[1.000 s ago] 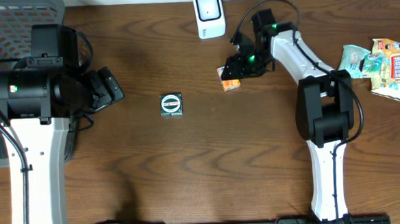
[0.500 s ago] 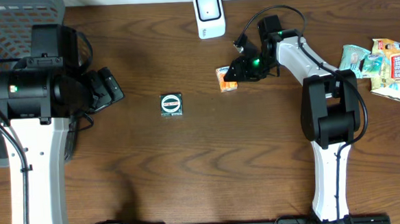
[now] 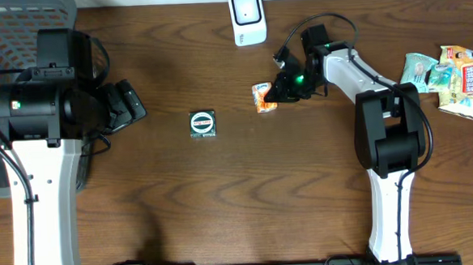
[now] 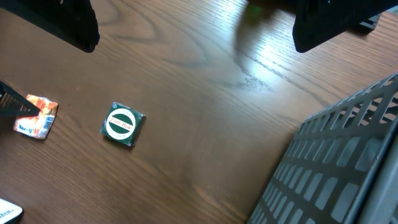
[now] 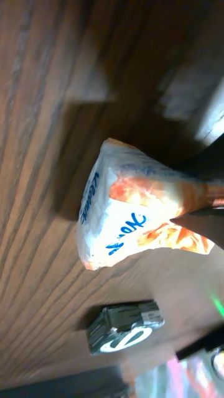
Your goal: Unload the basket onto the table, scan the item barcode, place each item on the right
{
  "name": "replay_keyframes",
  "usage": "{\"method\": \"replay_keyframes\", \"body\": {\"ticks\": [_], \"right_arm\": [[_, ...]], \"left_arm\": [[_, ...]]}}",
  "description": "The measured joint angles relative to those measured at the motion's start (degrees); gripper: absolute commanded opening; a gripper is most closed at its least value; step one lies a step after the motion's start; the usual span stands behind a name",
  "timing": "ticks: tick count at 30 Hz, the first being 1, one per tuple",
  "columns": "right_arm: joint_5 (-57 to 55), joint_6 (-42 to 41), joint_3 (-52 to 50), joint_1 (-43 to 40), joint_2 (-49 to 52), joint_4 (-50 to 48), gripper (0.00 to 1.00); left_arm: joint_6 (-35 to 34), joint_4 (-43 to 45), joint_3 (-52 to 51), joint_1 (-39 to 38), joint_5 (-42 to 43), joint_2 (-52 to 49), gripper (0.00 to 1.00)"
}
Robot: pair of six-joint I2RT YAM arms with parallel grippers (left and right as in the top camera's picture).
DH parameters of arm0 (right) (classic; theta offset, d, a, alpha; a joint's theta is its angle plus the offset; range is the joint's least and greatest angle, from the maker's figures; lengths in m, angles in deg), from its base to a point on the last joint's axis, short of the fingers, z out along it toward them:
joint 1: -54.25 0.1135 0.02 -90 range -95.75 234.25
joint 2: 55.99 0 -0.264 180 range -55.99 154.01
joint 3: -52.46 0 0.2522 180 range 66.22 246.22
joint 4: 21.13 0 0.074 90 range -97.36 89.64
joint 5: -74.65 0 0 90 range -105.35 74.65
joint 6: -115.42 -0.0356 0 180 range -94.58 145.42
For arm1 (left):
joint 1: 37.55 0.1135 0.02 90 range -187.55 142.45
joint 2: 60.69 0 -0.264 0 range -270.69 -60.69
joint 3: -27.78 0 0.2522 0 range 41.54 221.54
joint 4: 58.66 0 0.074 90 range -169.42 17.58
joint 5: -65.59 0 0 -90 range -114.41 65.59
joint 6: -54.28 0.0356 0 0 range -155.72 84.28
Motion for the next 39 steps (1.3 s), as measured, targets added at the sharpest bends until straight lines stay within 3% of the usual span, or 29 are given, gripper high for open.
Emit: {"method": "replay_keyframes", "body": {"ticks": [8, 17, 24, 39], "right_arm": [[11.19, 1.79, -2.03, -3.69, -2.10, 1.70, 0.01], [26.99, 14.93, -2.01, -7.69, -15.78, 15.72, 0.01], [34.07, 27.87, -2.01, -7.06, -17.55, 26.84, 0.01], [39.89, 36.17, -2.01, -7.06, -17.55, 27.93, 0.01]], "left_arm": [[0.00, 0.00, 0.00, 0.00, 0.00, 0.00, 0.98], [0.00, 0.00, 0.00, 0.00, 0.02, 0.00, 0.98], [0.00, -0.02, 0.00, 0.00, 0.02, 0.00, 0.97], [0.00, -0.02, 0.00, 0.00, 0.00, 0.00, 0.98]]}}
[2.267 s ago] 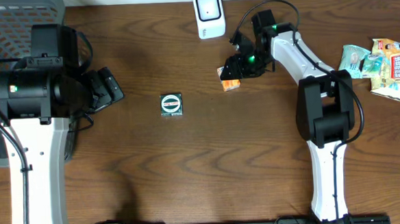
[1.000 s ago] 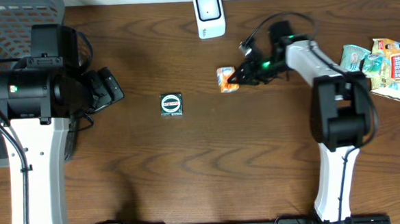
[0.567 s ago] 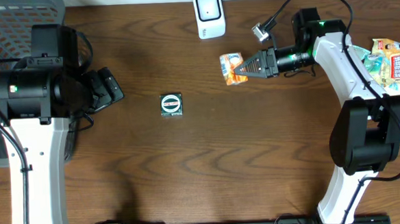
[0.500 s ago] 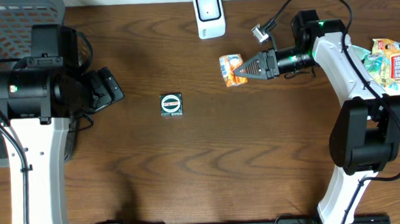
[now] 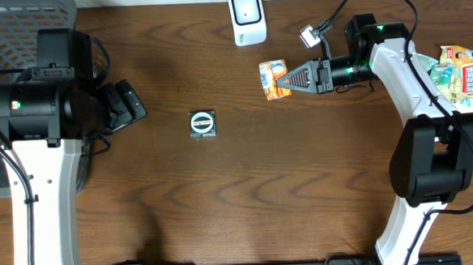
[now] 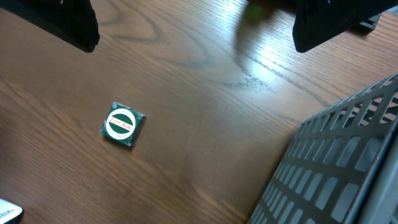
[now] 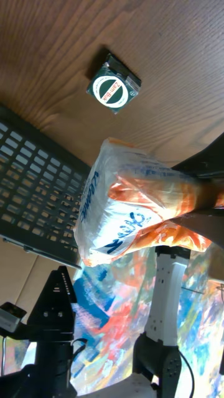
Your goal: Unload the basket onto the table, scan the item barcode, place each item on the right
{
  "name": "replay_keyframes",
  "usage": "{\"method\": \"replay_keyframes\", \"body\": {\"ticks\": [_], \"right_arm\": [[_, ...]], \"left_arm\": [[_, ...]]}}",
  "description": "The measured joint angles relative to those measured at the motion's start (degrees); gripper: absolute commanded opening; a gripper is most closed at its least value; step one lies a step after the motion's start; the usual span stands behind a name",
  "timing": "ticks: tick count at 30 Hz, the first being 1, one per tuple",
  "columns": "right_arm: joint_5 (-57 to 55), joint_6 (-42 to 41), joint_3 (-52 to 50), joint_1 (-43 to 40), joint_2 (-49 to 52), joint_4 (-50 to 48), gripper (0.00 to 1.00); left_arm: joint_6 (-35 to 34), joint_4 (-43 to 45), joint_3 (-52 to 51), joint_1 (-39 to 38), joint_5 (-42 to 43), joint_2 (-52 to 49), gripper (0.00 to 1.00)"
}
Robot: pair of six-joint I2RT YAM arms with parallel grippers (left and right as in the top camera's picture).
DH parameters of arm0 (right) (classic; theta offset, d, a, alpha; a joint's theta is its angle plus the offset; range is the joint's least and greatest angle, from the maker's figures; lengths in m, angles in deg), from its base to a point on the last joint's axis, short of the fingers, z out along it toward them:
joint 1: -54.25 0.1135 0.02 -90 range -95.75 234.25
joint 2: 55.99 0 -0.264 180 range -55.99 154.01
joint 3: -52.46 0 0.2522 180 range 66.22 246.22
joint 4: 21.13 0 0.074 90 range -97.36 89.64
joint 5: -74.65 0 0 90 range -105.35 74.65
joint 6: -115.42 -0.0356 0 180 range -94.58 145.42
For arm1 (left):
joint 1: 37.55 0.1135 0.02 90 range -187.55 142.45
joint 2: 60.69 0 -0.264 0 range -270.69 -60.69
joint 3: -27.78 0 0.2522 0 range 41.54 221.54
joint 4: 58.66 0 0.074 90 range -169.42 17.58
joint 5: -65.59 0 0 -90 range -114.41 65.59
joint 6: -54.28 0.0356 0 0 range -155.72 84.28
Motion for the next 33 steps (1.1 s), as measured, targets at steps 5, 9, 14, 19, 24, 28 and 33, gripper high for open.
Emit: {"method": "replay_keyframes", "body": {"ticks": [5, 9, 14, 19, 24, 28, 33], "right_arm": [[0.61, 0.24, 0.00, 0.00, 0.00, -0.11, 0.01], [1.86, 0.55, 0.00, -0.15, 0.00, -0.50, 0.01], [4.79, 1.16, 0.00, -0.87, 0.00, -0.02, 0.01], [5.73, 1.51, 0.00, -0.59, 0.00, 1.75, 0.01], [6.08, 1.92, 0.00, 1.20, 0.00, 1.90, 0.01], [6.23, 2.21, 0.00, 2.32, 0.00, 1.90, 0.01], [6.21, 2.36, 0.00, 2.34, 0.00, 1.01, 0.01]], "left_arm": [[0.00, 0.02, 0.00, 0.00, 0.00, 0.00, 0.97], [0.00, 0.02, 0.00, 0.00, 0.00, 0.00, 0.97], [0.00, 0.00, 0.00, 0.00, 0.00, 0.00, 0.97], [0.00, 0.00, 0.00, 0.00, 0.00, 0.00, 0.98], [0.00, 0.02, 0.00, 0.00, 0.00, 0.00, 0.98], [0.00, 0.00, 0.00, 0.00, 0.00, 0.00, 0.98], [0.00, 0.02, 0.00, 0.00, 0.00, 0.00, 0.98]]}}
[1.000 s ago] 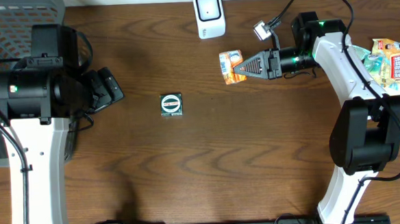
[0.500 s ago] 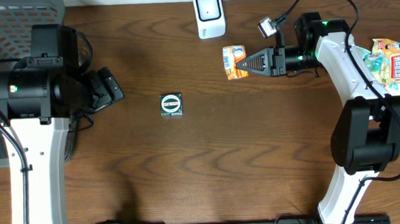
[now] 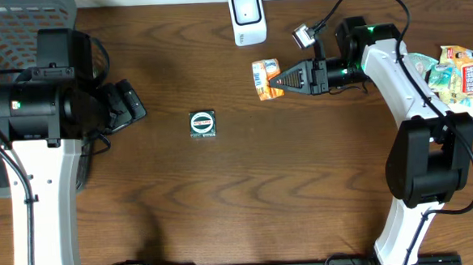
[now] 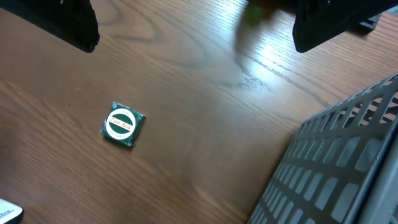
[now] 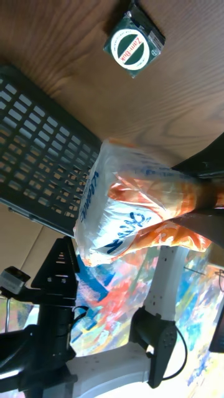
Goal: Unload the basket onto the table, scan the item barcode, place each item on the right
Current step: 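Hold the orange Kleenex pack up to the scanner window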
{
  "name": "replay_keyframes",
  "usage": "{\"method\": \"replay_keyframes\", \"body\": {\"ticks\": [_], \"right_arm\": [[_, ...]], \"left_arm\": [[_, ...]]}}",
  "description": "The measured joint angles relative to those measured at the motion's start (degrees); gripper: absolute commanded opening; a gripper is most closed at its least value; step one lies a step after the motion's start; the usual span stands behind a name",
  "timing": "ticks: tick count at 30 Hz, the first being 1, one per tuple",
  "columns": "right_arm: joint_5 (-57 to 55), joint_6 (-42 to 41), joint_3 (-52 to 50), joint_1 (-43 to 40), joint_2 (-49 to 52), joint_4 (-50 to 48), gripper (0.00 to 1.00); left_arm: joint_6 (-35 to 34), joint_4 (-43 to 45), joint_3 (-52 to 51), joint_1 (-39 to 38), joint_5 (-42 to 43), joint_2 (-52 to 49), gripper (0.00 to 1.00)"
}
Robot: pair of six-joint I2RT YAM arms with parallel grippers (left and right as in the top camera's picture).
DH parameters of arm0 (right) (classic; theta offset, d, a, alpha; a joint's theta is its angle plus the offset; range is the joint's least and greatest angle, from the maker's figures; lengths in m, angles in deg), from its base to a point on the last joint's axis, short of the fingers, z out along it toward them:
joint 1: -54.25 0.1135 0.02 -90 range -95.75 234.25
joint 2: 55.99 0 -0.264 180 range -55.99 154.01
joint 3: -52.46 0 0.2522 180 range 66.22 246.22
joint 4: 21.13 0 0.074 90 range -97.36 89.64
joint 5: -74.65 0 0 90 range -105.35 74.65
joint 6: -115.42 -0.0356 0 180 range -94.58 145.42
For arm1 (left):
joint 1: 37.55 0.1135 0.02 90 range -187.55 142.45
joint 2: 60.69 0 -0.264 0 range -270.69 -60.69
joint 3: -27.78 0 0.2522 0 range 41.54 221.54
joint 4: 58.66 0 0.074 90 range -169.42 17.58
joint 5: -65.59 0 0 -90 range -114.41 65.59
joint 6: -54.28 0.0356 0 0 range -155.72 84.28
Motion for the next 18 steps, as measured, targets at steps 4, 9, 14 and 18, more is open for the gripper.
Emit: {"method": "replay_keyframes", "body": {"ticks": [4, 9, 14, 18], "right_arm": [[-4.24, 0.22, 0.00, 0.22, 0.00, -2.10, 0.01], [-26.71, -11.02, 0.00, 3.65, 0.00, -10.19, 0.01], [-54.93, -24.94, -0.02, 10.23, 0.00, -19.23, 0.01], [-71.97, -29.59, -0.02, 14.29, 0.00, -25.94, 0.01]], "left_arm": [[0.00, -0.02, 0.00, 0.00, 0.00, 0.00, 0.98], [0.00, -0.02, 0.00, 0.00, 0.00, 0.00, 0.98], [0.00, -0.02, 0.00, 0.00, 0.00, 0.00, 0.98], [0.00, -0.02, 0.00, 0.00, 0.00, 0.00, 0.98]]}}
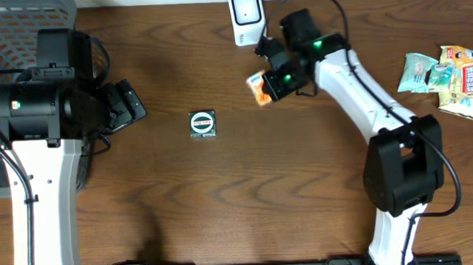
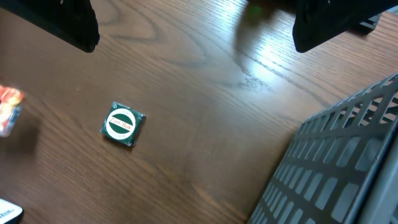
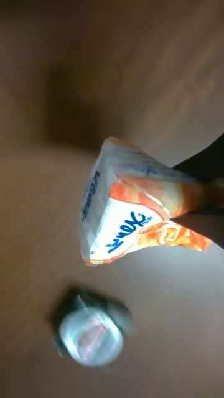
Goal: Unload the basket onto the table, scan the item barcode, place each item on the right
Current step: 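Hold the orange Kleenex pack up to the scanner window, then carry the Kleenex pack to the right table edge and release it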
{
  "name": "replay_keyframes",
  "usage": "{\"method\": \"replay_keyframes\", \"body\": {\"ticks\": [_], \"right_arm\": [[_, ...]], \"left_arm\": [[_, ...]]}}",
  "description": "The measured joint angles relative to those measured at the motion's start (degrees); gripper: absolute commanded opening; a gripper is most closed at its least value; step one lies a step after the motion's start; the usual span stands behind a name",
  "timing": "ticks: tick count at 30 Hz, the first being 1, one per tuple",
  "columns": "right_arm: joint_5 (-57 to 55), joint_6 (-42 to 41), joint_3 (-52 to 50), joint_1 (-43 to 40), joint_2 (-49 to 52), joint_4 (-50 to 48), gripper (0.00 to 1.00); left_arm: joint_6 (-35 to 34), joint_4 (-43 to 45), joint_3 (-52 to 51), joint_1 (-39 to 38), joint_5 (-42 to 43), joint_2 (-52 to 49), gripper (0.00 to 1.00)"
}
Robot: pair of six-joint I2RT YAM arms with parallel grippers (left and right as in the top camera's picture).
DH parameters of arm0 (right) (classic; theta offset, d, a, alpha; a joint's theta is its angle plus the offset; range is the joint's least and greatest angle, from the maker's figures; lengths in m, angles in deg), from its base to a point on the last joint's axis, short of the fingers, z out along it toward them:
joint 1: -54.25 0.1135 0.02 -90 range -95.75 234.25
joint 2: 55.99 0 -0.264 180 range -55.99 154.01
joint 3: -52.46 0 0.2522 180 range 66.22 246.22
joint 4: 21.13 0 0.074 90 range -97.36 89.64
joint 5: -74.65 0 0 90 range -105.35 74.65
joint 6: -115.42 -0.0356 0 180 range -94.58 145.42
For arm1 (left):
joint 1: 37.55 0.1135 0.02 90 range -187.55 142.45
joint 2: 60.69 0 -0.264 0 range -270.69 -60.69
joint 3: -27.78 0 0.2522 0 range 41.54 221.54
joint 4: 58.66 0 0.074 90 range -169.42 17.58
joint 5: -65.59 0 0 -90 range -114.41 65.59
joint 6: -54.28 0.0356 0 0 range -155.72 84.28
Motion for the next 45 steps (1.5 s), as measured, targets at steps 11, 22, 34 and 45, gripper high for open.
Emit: {"method": "replay_keyframes", "body": {"ticks": [11, 22, 34, 45], "right_arm": [[-23.96, -0.15, 9.49, 2.25, 3.50, -11.28, 0.01], [-29.18, 13.03, 35.63, 1.16, 23.43, -17.20, 0.01], [-35.76, 40.22, 36.15, 5.18, 27.58, -25.51, 0.01], [-38.80, 46.66, 36.15, 5.29, 27.58, -23.54, 0.01]], "left_arm": [[0.00, 0.00, 0.00, 0.00, 0.00, 0.00, 0.98], [0.00, 0.02, 0.00, 0.00, 0.00, 0.00, 0.98], [0.00, 0.00, 0.00, 0.00, 0.00, 0.00, 0.97], [0.00, 0.02, 0.00, 0.00, 0.00, 0.00, 0.98]]}}
